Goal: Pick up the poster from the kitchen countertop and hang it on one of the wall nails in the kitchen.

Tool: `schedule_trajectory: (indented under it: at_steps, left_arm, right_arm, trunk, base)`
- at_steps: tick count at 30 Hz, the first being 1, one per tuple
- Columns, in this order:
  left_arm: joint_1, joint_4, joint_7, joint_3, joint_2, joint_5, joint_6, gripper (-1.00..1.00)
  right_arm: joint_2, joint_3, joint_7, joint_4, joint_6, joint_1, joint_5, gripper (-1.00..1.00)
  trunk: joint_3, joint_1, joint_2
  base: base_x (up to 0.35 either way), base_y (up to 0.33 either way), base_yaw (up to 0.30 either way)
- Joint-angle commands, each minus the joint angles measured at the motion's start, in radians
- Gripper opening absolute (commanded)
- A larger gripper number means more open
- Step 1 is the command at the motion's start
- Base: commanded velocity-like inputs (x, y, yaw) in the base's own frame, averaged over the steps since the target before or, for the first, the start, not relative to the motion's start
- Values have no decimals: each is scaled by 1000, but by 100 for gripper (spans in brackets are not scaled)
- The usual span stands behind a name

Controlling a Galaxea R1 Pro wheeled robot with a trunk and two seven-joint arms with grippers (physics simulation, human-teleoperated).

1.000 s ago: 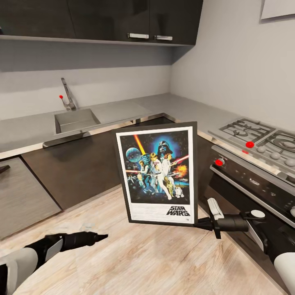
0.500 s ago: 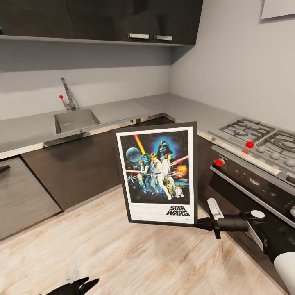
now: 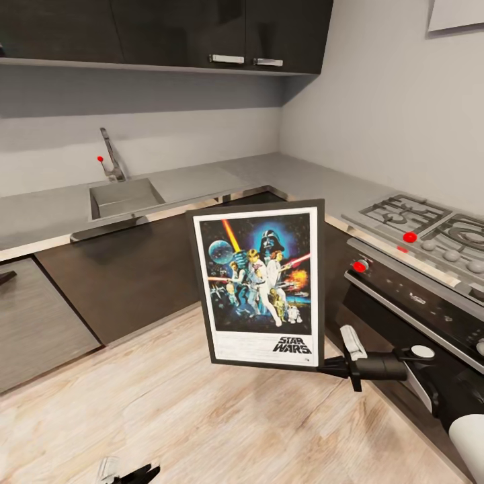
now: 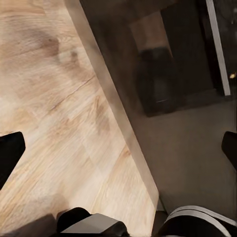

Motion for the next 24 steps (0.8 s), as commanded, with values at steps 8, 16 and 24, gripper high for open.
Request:
schedule_trajectory:
  at_steps: [8, 16, 24]
  left_arm:
    - [32, 17, -7, -1, 1, 15, -11, 100]
    - [35, 35, -8, 7, 1, 25, -12, 100]
    - [35, 36, -6, 7, 0, 28, -11, 100]
  right_arm:
    - [29, 5, -68, 25, 1, -1, -8, -100]
    - [32, 5, -81, 29, -1, -1, -9, -100]
    - [32, 5, -80, 29, -1, -1, -10, -100]
  trunk:
    - [-1, 0, 0]
    - [-1, 0, 0]
    - [8, 0, 0]
  base:
    - [0, 0, 0]
    - [0, 0, 0]
    - [0, 0, 0]
